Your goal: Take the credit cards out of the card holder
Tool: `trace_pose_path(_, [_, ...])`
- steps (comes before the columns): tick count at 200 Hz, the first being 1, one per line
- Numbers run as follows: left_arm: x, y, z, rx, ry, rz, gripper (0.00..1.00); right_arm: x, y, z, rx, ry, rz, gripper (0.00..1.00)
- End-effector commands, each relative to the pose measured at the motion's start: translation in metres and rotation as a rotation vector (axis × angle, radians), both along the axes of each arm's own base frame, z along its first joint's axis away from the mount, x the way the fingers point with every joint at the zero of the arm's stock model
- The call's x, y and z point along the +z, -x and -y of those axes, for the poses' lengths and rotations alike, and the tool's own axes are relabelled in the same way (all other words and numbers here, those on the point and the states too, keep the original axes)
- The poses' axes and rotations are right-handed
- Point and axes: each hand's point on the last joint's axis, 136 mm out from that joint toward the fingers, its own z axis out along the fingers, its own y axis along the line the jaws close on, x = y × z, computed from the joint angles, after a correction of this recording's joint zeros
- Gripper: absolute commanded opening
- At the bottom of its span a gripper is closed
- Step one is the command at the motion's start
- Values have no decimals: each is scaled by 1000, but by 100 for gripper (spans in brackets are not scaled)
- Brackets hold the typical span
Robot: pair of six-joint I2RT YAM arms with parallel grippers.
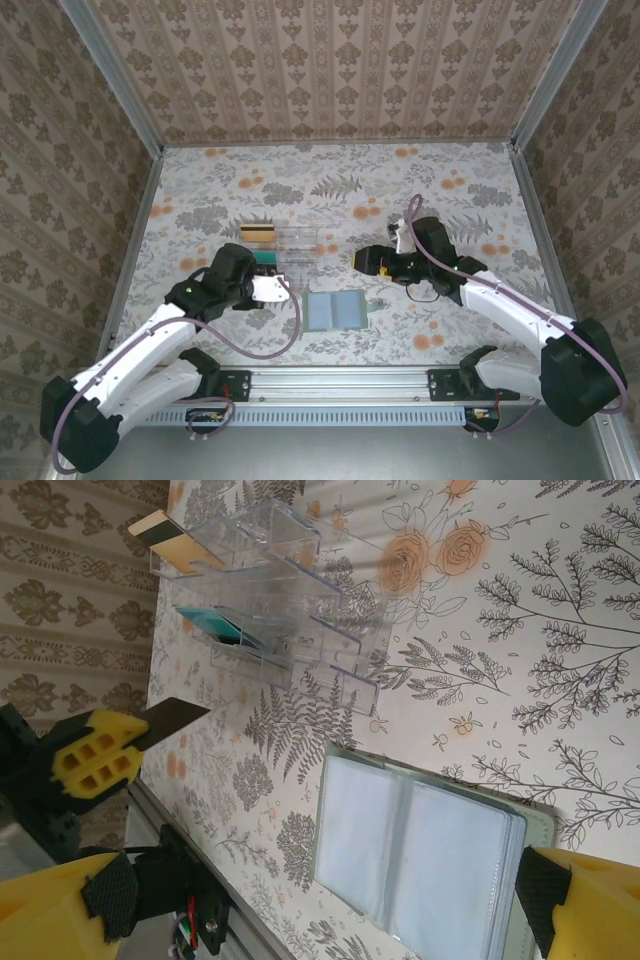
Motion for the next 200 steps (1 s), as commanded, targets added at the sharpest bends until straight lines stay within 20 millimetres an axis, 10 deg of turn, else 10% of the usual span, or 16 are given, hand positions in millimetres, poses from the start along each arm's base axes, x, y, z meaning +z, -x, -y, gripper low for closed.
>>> trace_pose_path(1, [-11, -3, 0, -59, -24, 16, 0, 11, -5, -4, 29, -7, 16, 100])
trace_pose_path(200, [-38, -46, -15, 11, -21, -16, 0, 2, -10, -15, 65, -54, -8, 100])
